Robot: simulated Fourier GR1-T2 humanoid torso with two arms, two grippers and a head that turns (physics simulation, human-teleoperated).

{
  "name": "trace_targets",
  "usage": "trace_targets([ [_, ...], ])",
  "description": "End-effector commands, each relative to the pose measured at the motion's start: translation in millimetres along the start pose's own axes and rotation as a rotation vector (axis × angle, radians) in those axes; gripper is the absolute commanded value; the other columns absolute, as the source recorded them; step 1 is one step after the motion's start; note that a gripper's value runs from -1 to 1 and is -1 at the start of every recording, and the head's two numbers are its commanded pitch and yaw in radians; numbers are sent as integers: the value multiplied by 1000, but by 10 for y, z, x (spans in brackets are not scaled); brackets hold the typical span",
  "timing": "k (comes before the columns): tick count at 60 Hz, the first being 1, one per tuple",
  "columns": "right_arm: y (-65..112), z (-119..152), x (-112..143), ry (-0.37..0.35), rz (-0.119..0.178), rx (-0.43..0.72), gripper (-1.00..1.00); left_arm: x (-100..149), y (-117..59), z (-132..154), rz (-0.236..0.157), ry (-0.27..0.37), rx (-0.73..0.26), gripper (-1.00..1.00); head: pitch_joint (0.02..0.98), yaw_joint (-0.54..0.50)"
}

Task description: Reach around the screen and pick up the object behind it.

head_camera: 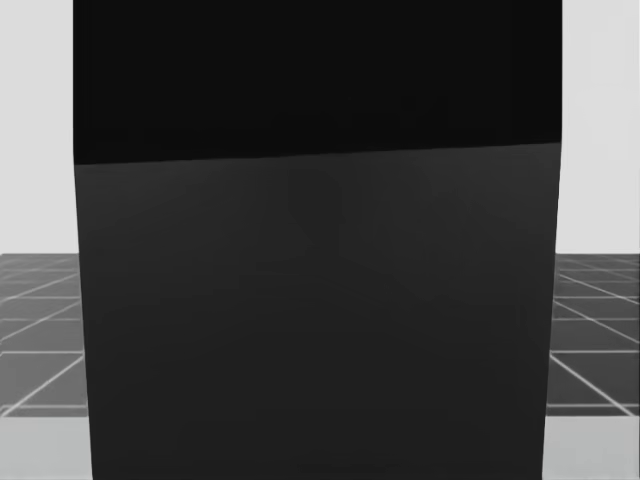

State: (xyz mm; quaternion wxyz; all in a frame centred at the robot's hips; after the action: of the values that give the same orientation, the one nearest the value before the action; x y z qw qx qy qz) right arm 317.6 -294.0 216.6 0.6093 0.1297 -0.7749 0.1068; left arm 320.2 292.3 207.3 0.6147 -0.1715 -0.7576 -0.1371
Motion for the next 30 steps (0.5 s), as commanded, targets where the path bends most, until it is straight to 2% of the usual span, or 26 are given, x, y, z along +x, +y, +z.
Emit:
trace_targets([
  [1,5,96,-36,1,30,118,-1000,30,-13,198,-9,44,-111,-1000,119,-6],
  [5,2,153,-38,2,24,189,-1000,63,7,267,-8,62,-162,-1000,119,-7],
  [9,-4,212,-24,-10,12,273,-1000,106,35,329,25,73,-219,-1000,118,-7],
  [14,-11,275,0,-17,1,360,-1000,149,68,387,43,82,-276,-1000,118,-9],
  [21,-11,367,29,-18,-5,483,-1000,186,120,463,30,109,-349,-1000,117,-7],
  [25,23,434,38,-12,-28,571,-1000,184,138,492,10,130,-387,-1000,117,-7],
  [30,80,507,39,-3,-33,656,-1000,155,133,511,6,162,-444,-1000,119,-3],
])
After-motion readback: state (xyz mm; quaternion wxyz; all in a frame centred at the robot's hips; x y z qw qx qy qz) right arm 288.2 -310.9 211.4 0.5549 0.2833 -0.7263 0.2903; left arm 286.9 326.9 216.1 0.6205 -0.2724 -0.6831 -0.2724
